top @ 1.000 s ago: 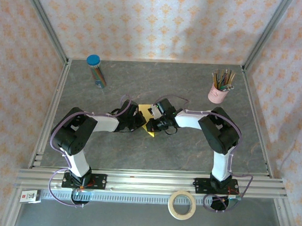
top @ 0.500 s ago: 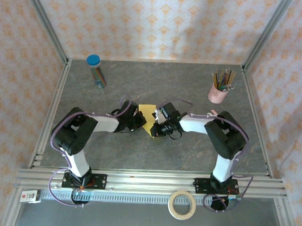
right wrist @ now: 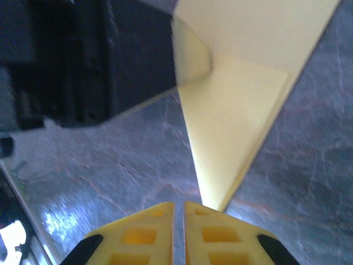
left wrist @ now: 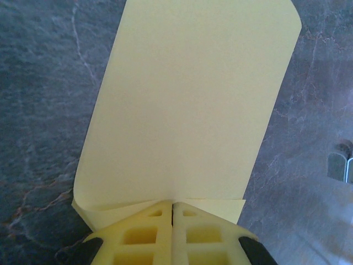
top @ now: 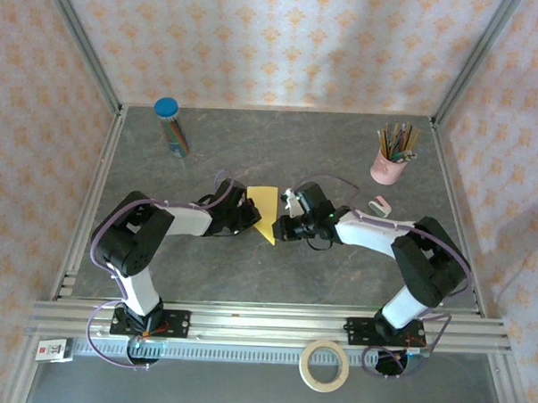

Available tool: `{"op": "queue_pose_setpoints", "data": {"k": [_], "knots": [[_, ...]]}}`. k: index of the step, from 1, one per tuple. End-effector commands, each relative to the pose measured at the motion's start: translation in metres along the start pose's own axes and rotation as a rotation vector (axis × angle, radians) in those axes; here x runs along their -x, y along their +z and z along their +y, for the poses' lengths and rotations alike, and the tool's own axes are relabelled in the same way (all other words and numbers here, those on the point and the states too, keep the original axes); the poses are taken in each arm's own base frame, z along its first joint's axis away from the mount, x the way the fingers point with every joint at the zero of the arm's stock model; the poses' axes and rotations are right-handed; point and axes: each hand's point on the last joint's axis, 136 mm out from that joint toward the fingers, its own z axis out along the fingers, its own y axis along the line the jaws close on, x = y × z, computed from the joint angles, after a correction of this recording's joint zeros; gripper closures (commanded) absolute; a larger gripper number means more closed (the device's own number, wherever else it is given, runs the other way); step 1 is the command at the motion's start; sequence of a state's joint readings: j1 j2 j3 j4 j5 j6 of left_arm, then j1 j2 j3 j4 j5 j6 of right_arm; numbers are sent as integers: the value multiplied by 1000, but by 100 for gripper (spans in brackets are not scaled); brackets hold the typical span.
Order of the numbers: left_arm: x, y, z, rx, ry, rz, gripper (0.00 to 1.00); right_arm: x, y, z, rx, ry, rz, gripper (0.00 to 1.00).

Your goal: Fold a paper plane with a square sheet of paper (pick it up from the middle)

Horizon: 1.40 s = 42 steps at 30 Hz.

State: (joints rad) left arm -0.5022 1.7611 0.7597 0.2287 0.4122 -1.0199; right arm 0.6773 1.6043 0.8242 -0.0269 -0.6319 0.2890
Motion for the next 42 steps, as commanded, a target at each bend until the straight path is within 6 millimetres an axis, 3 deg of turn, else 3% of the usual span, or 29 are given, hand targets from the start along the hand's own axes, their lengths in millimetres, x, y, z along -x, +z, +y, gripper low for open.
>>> {"op": "queue_pose_setpoints", "data": {"k": [1, 11, 18, 22, 26, 32, 42], "knots": [[-15, 7, 38, 132, -23, 43, 96, 25, 5, 8, 26, 55, -62, 89], [-11, 5, 15, 48, -38, 34, 96, 13, 33, -8, -42, 95, 39, 92], [-4, -7, -17, -77, -47, 5, 94, -2, 37, -43, -206, 112, 87, 93], [4, -20, -34, -119, 49, -42, 92, -7, 35, -59, -272, 114, 107, 93], [1, -22, -34, -114, 150, -38, 89, -10, 36, -63, -286, 120, 124, 94], [-19, -11, -30, -68, 236, 8, 89, -16, 38, -68, -305, 135, 144, 94], [-22, 10, -6, 53, 224, 30, 93, -24, 37, -79, -349, 151, 168, 94]]}}
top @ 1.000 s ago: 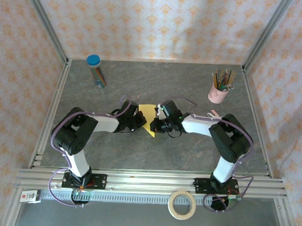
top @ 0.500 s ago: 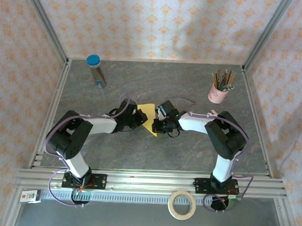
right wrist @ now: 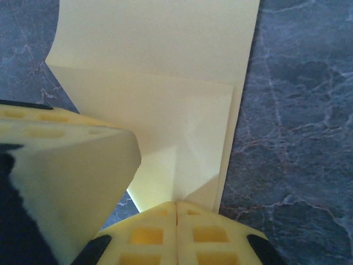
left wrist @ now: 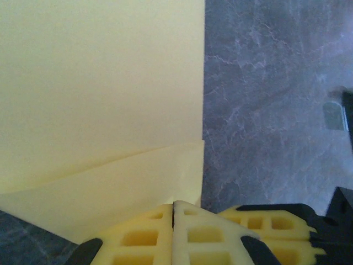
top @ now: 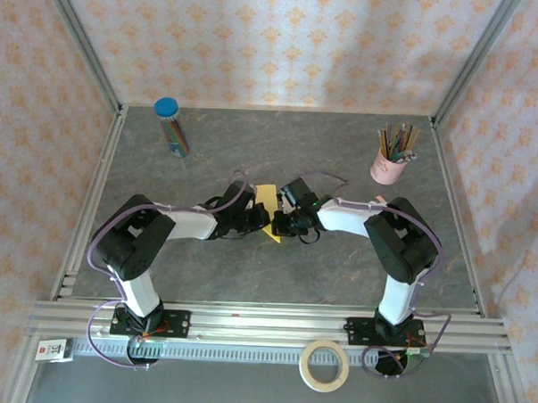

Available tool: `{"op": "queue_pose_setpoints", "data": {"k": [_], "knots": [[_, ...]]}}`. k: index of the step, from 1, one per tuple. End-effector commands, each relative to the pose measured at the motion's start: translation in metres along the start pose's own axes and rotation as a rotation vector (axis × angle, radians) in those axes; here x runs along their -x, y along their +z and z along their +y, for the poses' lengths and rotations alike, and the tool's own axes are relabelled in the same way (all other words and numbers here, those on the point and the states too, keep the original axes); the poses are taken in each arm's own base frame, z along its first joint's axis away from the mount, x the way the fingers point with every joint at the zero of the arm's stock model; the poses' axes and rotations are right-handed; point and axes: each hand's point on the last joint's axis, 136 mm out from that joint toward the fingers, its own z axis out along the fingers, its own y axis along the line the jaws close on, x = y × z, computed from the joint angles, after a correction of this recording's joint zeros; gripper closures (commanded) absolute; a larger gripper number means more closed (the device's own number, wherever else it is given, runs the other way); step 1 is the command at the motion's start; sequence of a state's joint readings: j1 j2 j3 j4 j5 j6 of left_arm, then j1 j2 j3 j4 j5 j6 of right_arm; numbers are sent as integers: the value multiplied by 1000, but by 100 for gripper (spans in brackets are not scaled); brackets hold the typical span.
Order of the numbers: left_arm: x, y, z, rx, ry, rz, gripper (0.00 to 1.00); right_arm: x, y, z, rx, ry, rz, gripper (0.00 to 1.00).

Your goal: Fold a paper plane with a square sheet of paper (pick it up from the middle)

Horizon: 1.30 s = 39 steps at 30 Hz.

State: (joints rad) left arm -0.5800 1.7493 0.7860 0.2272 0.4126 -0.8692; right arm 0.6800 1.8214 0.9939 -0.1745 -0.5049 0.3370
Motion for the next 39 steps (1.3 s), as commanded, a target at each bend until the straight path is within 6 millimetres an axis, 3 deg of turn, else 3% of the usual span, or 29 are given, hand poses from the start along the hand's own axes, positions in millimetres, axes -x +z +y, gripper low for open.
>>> {"op": "queue_pose_setpoints", "data": {"k": [1, 10, 24, 29, 34, 39], "knots": [[-1, 8, 26, 121, -2, 1, 93, -22, 10, -40, -159, 35, 71, 94], [11, 4, 60, 190, -50, -26, 93, -34, 7, -73, -275, 27, 108, 94], [54, -14, 93, 216, -70, -88, 90, -37, 6, -74, -273, 21, 119, 94], [63, -22, 83, 156, -51, -150, 90, -39, 8, -68, -232, 36, 122, 94], [86, -50, 48, 14, -23, -301, 87, -39, 9, -59, -177, 57, 116, 93], [94, -79, 22, -80, -5, -383, 83, -31, 6, -44, -114, 65, 94, 93]]}}
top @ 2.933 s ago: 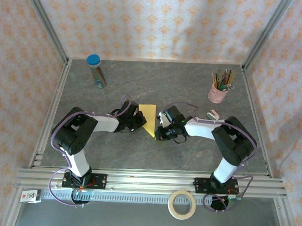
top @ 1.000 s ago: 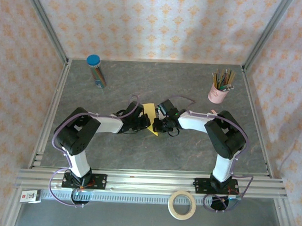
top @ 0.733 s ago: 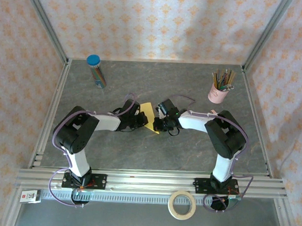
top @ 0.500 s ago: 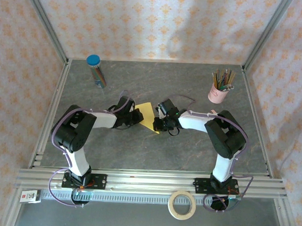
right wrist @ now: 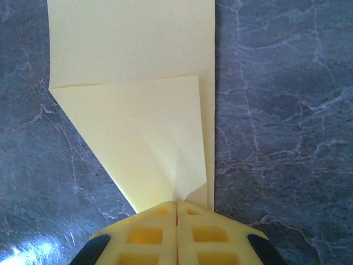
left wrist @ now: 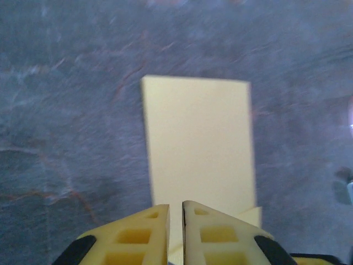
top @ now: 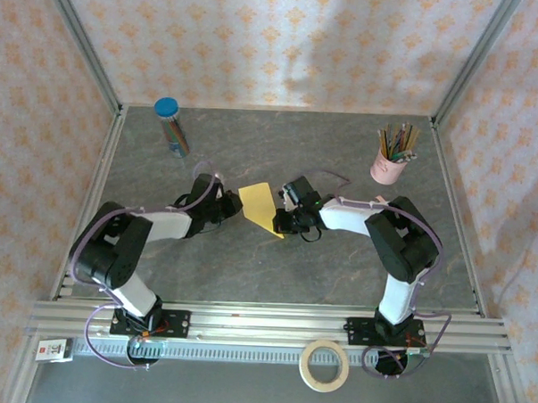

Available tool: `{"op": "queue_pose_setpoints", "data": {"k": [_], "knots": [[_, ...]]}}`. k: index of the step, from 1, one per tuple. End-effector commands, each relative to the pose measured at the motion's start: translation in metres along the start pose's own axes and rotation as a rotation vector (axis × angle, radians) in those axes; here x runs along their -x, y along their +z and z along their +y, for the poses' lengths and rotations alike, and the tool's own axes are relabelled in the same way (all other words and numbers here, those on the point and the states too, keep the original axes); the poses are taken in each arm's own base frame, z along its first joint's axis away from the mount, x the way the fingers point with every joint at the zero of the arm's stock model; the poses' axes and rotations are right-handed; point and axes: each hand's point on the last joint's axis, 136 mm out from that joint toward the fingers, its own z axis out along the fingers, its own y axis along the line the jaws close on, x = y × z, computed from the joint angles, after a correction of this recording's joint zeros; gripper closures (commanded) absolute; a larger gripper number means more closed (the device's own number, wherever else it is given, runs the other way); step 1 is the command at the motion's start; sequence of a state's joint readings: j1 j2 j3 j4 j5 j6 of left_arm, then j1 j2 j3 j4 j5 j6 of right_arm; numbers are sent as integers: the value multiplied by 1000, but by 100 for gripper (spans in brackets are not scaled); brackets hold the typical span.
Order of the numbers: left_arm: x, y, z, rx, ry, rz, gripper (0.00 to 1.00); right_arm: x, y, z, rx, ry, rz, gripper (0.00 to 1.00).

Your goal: Fold a paper plane with a square sheet of paper (pick it up from the middle)

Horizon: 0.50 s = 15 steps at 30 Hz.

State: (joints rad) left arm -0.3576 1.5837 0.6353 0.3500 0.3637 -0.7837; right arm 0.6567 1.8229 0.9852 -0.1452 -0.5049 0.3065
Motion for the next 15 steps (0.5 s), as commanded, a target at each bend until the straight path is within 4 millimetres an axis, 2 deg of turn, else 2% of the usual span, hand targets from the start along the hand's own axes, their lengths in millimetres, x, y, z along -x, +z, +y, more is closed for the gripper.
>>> {"op": "queue_pose_setpoints", "data": {"k": [1, 5, 9, 12, 15], "knots": [[25, -19, -29, -100, 14, -117, 82, -35, 5, -31, -96, 78, 108, 93], [14, -28, -35, -127, -10, -106, 72, -7, -8, 0, 20, 66, 23, 90], [-4, -30, -36, -128, -44, -80, 57, 25, -30, 31, 141, 59, -91, 78], [-13, -34, -38, -143, -75, -78, 49, 36, -37, 38, 185, 65, -142, 75], [-18, -38, -42, -175, -116, -87, 43, 35, -35, 38, 217, 71, -137, 74]]}}
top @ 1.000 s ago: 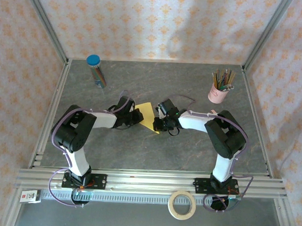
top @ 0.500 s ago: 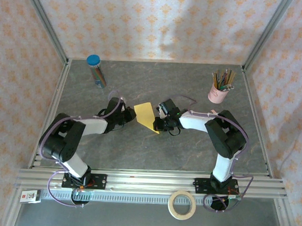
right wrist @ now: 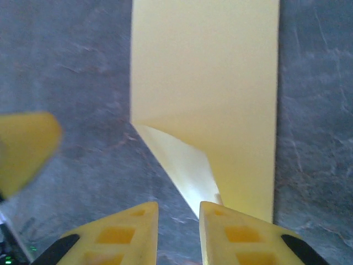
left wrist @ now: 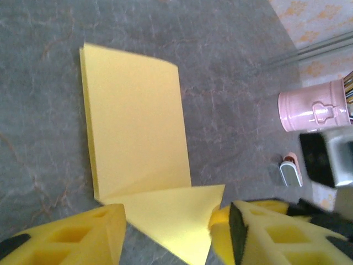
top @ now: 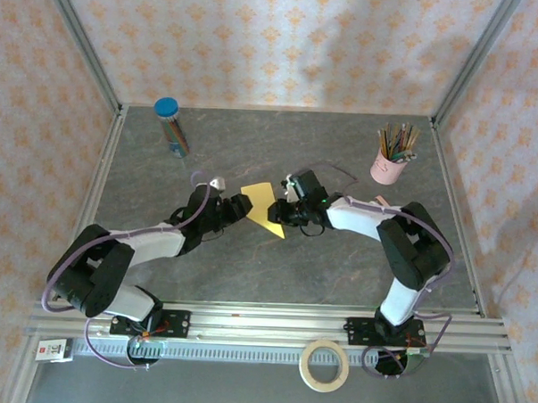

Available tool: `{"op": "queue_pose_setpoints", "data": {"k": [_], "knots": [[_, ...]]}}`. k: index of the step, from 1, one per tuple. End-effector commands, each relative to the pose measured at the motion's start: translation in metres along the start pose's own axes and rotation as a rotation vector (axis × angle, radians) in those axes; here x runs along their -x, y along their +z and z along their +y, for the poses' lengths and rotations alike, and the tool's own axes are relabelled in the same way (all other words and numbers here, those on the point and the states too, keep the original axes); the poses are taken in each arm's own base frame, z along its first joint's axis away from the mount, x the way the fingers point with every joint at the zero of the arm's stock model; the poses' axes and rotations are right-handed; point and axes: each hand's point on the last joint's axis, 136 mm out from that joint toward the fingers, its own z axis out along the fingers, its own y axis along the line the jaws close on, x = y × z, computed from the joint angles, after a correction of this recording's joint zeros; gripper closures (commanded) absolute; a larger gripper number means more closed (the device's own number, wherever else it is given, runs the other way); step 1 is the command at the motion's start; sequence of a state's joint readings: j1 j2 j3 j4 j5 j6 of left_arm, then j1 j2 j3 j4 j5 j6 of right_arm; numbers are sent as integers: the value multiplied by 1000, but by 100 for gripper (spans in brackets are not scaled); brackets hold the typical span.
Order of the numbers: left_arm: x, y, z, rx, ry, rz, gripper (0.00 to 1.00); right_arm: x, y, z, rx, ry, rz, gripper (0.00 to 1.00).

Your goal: Fold a paper plane with a square sheet of paper (pick it up from the middle)

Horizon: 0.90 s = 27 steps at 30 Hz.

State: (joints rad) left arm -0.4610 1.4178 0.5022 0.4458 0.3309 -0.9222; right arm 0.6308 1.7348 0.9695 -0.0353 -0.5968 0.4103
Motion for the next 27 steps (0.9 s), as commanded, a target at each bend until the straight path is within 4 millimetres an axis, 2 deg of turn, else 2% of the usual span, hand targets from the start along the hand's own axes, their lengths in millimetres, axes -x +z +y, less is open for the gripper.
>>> {"op": "queue_pose_setpoints", "data": {"k": [1, 6, 15, 20, 27], "knots": [[7, -7, -13, -62, -67, -63, 41, 5, -2, 5, 56, 15, -25, 74], [2, -6, -12, -74, -110, -52, 34, 3, 6, -6, 31, 41, -12, 72], [-13, 8, -8, -63, -149, 13, 34, -9, 17, -27, -7, 68, 36, 71], [-17, 15, -6, -62, -173, 34, 37, -15, 22, -34, -22, 77, 55, 71], [-22, 22, 0, -40, -201, 56, 47, -20, 25, -43, -39, 89, 67, 71]]}}
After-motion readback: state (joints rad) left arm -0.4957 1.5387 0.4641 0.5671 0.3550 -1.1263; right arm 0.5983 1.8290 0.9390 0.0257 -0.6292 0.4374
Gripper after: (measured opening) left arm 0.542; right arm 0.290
